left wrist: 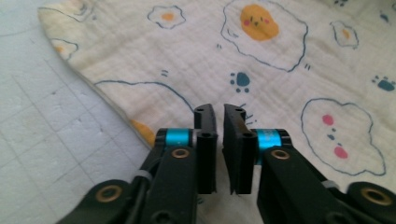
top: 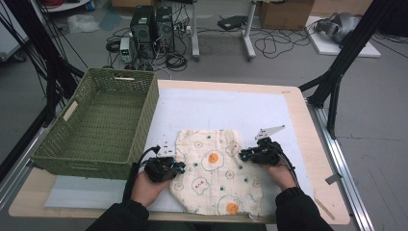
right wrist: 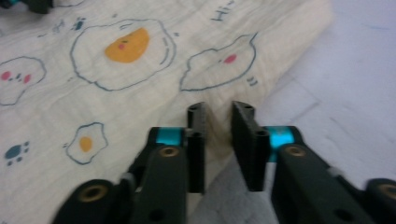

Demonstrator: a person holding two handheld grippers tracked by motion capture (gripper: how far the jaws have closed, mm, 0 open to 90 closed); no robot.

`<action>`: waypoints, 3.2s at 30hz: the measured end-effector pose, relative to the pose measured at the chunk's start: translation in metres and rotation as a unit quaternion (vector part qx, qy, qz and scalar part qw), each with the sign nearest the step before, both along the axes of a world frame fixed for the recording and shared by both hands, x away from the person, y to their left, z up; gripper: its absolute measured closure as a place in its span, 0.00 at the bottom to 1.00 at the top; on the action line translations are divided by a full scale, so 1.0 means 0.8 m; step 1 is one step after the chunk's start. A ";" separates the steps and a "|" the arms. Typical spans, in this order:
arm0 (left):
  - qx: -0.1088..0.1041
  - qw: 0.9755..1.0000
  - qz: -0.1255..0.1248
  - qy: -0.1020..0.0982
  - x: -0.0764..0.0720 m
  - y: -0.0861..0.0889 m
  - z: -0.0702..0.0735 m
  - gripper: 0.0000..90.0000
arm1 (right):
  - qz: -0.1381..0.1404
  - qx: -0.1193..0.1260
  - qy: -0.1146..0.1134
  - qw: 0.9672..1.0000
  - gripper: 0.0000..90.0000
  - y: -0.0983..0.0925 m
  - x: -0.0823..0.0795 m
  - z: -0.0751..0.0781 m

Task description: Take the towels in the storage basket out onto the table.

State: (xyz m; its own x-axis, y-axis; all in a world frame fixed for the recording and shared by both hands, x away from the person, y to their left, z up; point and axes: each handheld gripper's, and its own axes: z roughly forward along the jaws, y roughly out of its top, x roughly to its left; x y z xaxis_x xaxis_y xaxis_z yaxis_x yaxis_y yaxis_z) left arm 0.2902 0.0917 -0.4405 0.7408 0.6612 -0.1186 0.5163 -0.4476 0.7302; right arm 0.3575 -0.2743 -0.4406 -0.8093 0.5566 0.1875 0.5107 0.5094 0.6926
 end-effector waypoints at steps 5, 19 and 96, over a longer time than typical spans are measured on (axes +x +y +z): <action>-0.005 1.000 0.001 0.000 0.000 0.000 -0.003 0.97 | -0.010 -0.003 -0.018 1.000 0.97 -0.007 -0.003 0.015; -0.009 1.000 0.002 0.000 -0.003 0.002 -0.004 0.95 | 0.103 -0.058 -0.059 0.991 0.90 0.096 -0.047 0.022; 0.003 0.994 0.095 -0.059 0.043 -0.012 0.006 0.91 | -0.092 -0.055 -0.063 0.992 0.91 -0.027 -0.001 0.008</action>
State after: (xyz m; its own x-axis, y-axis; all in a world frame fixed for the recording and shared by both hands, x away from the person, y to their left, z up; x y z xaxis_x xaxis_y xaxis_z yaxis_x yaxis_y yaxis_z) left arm 0.3244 0.0823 -0.4357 0.6114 0.7906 -0.0341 0.5025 -0.3547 0.7885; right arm 0.3570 -0.2960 -0.4339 -0.7050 0.7089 0.0224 0.5157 0.4906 0.7024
